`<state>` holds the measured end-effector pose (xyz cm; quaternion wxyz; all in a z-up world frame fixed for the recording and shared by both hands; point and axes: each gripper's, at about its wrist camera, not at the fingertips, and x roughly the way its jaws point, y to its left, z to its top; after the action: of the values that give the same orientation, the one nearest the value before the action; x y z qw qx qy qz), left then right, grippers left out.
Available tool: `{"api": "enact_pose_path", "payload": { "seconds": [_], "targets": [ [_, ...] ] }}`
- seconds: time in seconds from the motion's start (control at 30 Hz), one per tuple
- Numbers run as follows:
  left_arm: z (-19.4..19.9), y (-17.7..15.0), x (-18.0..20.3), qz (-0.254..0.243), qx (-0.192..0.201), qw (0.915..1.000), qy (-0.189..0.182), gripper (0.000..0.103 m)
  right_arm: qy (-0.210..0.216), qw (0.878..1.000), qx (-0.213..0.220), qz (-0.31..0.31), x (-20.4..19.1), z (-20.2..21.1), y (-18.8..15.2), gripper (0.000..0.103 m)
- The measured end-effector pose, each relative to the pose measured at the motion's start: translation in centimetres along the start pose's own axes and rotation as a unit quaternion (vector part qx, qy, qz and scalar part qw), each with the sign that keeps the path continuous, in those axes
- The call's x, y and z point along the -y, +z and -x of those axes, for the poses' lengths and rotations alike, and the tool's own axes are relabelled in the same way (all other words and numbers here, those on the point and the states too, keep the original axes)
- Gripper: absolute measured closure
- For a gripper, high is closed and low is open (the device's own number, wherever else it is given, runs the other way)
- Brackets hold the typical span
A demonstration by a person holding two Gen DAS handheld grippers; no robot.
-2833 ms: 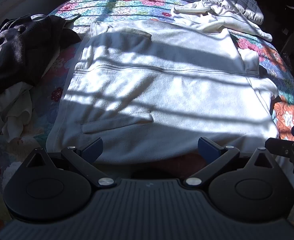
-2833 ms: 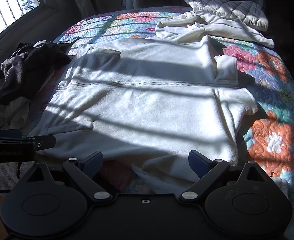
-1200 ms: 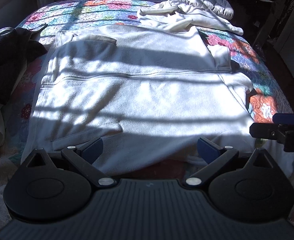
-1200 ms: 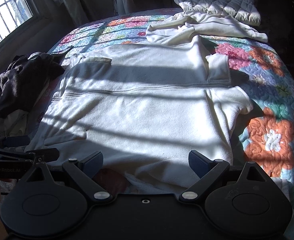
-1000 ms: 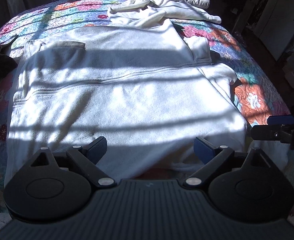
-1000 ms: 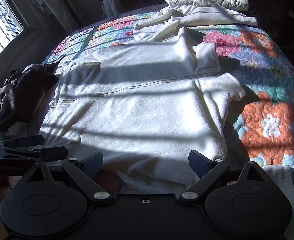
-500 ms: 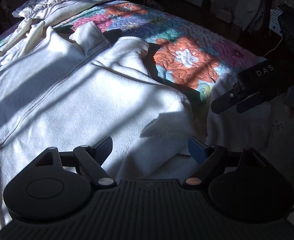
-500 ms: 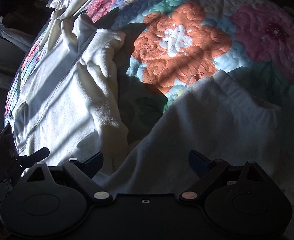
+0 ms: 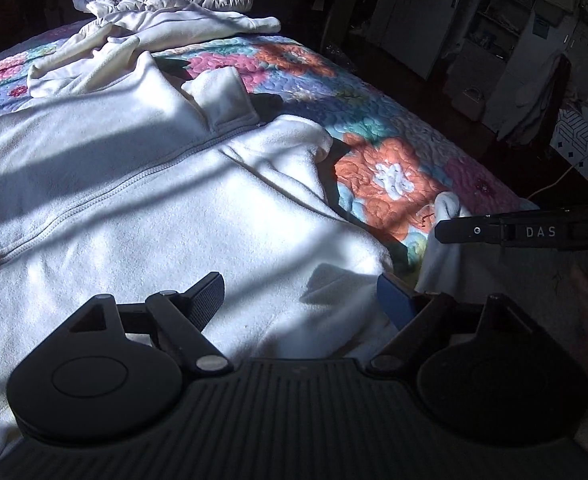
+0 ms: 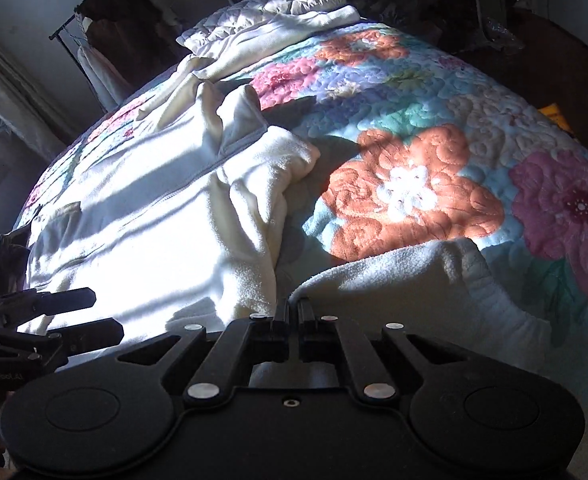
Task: Fold clothes
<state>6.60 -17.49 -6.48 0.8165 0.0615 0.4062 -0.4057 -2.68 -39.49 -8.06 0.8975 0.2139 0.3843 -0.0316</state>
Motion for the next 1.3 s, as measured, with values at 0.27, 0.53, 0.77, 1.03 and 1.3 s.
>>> {"api": "enact_pose_path", "payload": {
  "seconds": [0.27,0.53,0.77,1.03,1.3],
  "targets": [
    [1.0,0.8,1.4,-0.034,0.055,0.9975,-0.029,0.010,0.127,0.980,0.100,0.113,-8.3,2.3,4.6,0.097],
    [0.8,1.0,-3.5,0.093,0.087,0.9918,-0.011,0.094,0.183,0.972,0.081,0.122,-12.3,0.3,6.1,0.095],
    [1.6,1.1,-7.6,0.155,0.125,0.9790,0.043,0.094,0.118,0.984,0.077,0.106,-7.5,-0.6,6.5,0.041],
    [4.7,0.0,-13.1,0.285,0.237,0.9279,0.037,0.094,0.177,0.983,-0.005,0.038,-2.3,-4.0,4.5,0.035],
    [4.9,-2.5,-18.9,0.401,0.251,0.8780,0.071,0.094,0.159,0.981,-0.040,0.104,-2.8,-7.9,2.4,0.034]
  ]
}}
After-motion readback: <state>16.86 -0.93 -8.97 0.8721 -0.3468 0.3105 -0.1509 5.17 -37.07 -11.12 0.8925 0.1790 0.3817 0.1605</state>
